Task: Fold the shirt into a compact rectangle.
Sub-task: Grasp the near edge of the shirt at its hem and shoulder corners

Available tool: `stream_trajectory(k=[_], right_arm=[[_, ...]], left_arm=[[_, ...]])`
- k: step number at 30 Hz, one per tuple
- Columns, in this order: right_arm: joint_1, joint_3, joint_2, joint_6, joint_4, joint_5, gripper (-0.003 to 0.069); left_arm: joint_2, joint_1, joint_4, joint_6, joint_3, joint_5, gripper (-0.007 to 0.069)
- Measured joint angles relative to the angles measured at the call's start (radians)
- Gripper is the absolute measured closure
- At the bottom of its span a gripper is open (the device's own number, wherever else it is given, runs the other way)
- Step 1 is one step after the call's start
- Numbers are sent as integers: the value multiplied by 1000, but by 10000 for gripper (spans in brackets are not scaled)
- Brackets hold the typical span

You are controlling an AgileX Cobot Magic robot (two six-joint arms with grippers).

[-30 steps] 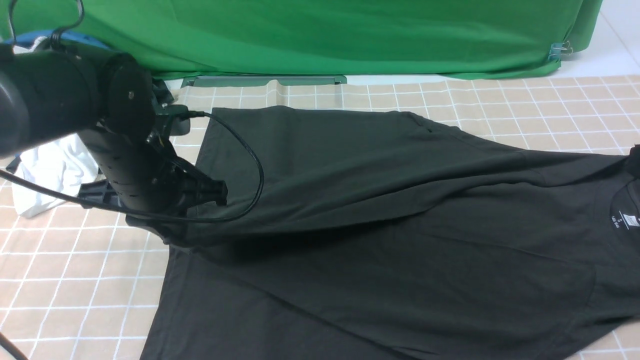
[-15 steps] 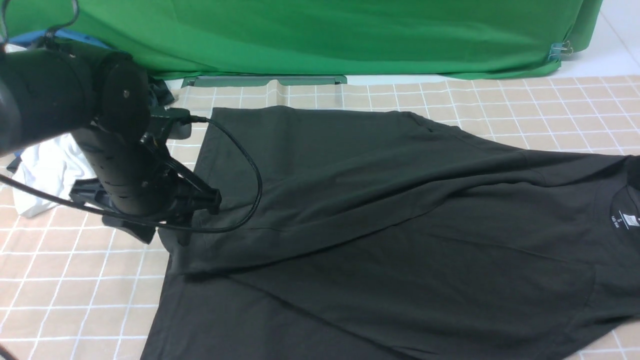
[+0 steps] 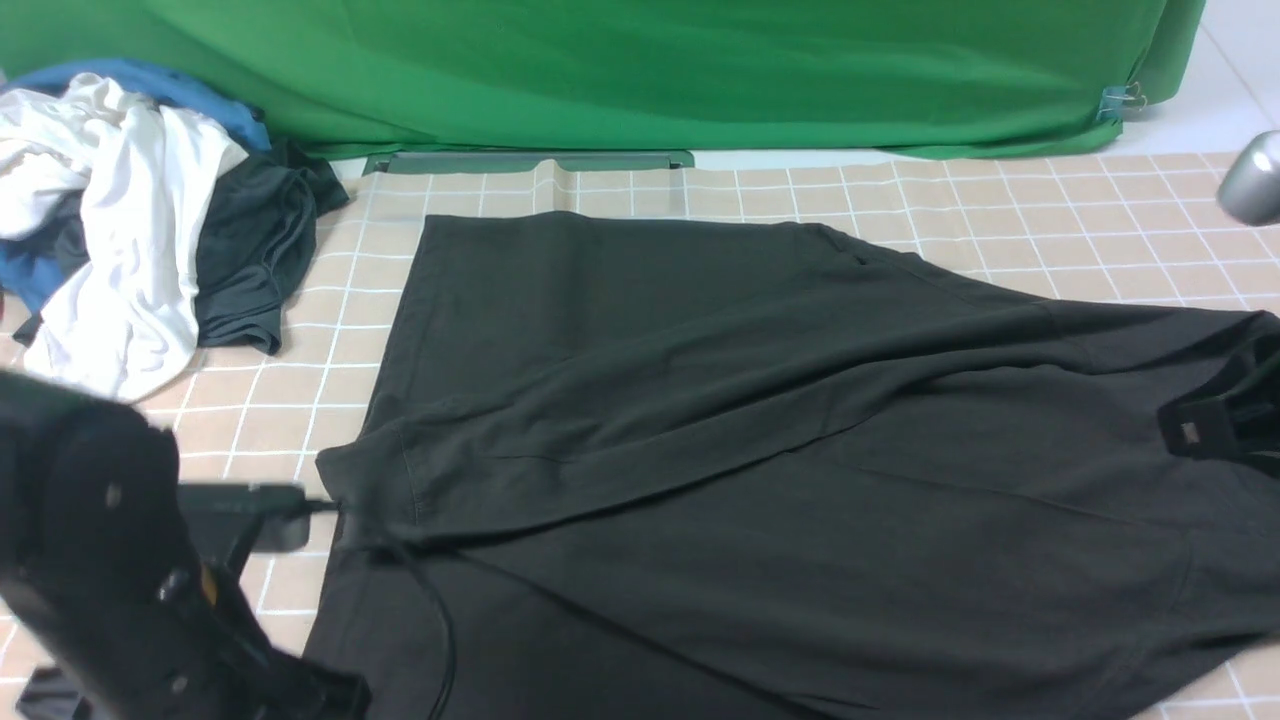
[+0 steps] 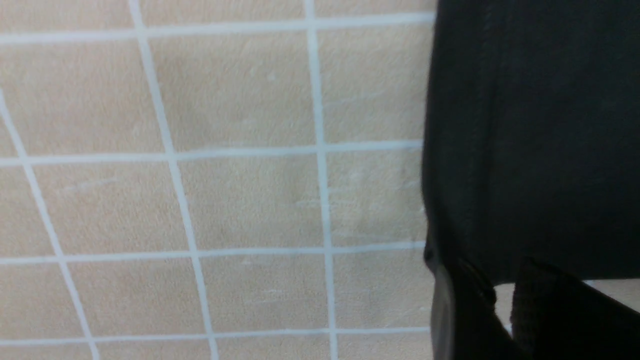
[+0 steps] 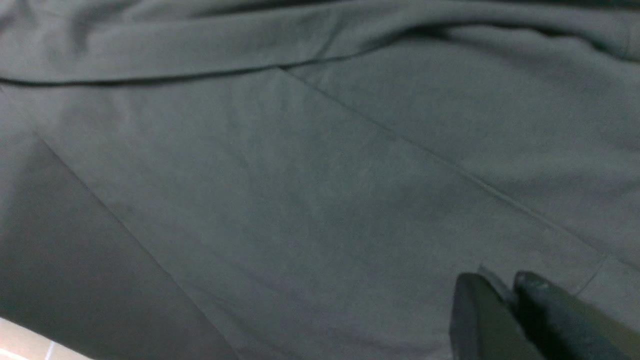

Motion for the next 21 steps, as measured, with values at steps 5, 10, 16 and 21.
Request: stream_trajectory(k=[5,10,16,21], right_arm=[[0,-2,27,0,0,-21,536],[0,-3,27,0,0,-32,536],[0,-5,27,-7,0,-33,529],[0,-6,27,-25,1,-24,522]], left_arm=[[9,0,-19,-3,34,-60,218],[84,0,-44,-3,34,-99,102],[188,0,-75,-2,26,-97,184],[188,0,-77,33,21,-92,522]])
